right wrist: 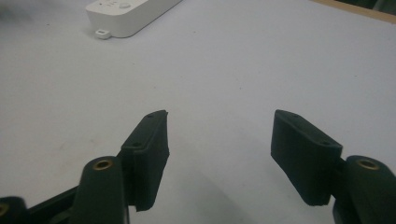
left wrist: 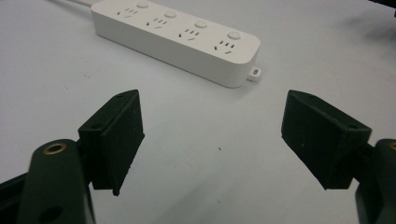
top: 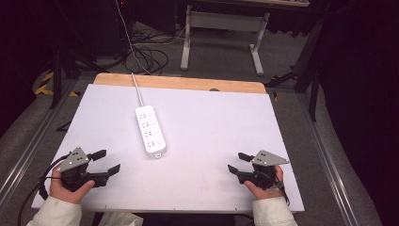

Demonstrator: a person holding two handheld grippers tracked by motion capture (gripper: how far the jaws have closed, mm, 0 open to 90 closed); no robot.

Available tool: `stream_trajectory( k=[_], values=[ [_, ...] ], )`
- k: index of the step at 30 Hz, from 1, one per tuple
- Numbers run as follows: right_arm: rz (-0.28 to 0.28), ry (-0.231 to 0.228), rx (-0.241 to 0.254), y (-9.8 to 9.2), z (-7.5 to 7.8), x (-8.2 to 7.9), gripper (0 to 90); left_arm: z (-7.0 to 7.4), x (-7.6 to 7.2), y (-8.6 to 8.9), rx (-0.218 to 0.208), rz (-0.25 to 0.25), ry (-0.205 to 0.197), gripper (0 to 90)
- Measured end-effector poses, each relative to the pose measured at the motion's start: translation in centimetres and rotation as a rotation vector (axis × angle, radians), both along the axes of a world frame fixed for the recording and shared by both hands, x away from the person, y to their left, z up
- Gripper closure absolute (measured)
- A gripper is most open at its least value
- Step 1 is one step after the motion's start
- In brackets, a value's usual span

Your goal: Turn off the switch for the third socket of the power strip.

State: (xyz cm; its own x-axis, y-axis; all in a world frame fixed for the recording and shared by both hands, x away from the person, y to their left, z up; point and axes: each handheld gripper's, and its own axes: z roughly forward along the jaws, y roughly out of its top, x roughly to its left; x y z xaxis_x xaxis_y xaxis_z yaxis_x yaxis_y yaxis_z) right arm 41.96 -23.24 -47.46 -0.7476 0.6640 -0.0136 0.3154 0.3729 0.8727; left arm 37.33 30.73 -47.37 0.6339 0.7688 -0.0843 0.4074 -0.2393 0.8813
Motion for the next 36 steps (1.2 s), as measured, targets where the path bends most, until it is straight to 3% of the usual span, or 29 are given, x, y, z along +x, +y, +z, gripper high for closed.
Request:
stream_trajectory(
  k=[7, 10, 13, 14, 16, 21, 23, 24, 31, 32, 36],
  values=[
    [0.0, -0.016, 0.008, -0.1, 0.2, -0.3, 40.1, 0.3, -0.1, 0.1, 0.022, -0.002, -0.028, 21.2],
    [-0.003, -0.013, 0.005, -0.2, 0.1, -0.2, 40.3, 0.4, 0.1, 0.2, 0.056, 0.003, -0.043, 21.3],
    [-0.009, 0.005, -0.001, -0.4, -0.2, 0.0, 41.1, 0.5, 0.2, 0.3, 0.042, 0.003, -0.04, 21.9],
    [-0.012, 0.012, 0.003, -0.4, -0.2, 0.0, 41.4, 0.6, 0.2, 0.2, 0.005, -0.009, -0.021, 22.8],
    [-0.011, 0.013, 0.012, -0.5, -0.1, -0.1, 42.0, 0.7, 0.3, 0.1, 0.002, -0.006, -0.011, 23.6],
    [-0.008, 0.01, 0.013, -0.5, -0.1, -0.3, 42.5, 0.9, 0.5, -0.1, 0.012, -0.017, 0.0, 24.3],
    [-0.012, 0.013, 0.012, -0.6, -0.2, -0.2, 42.5, 1.1, 0.6, -0.3, 0.029, -0.022, 0.007, 24.3],
    [-0.013, 0.015, 0.011, -0.6, -0.2, -0.2, 42.5, 1.3, 0.7, -0.4, 0.058, -0.018, 0.009, 24.3],
    [-0.015, 0.017, 0.004, -0.6, -0.3, -0.4, 42.5, 2.2, 1.2, -0.5, 0.04, -0.014, 0.042, 25.1],
    [-0.017, 0.017, 0.004, -0.6, -0.3, -0.4, 42.5, 2.5, 1.5, -0.6, 0.031, -0.019, 0.061, 25.9],
    [-0.019, 0.02, 0.002, -0.6, -0.4, -0.4, 42.5, 3.3, 1.9, -1.1, 0.042, -0.048, 0.062, 26.0]
  ],
)
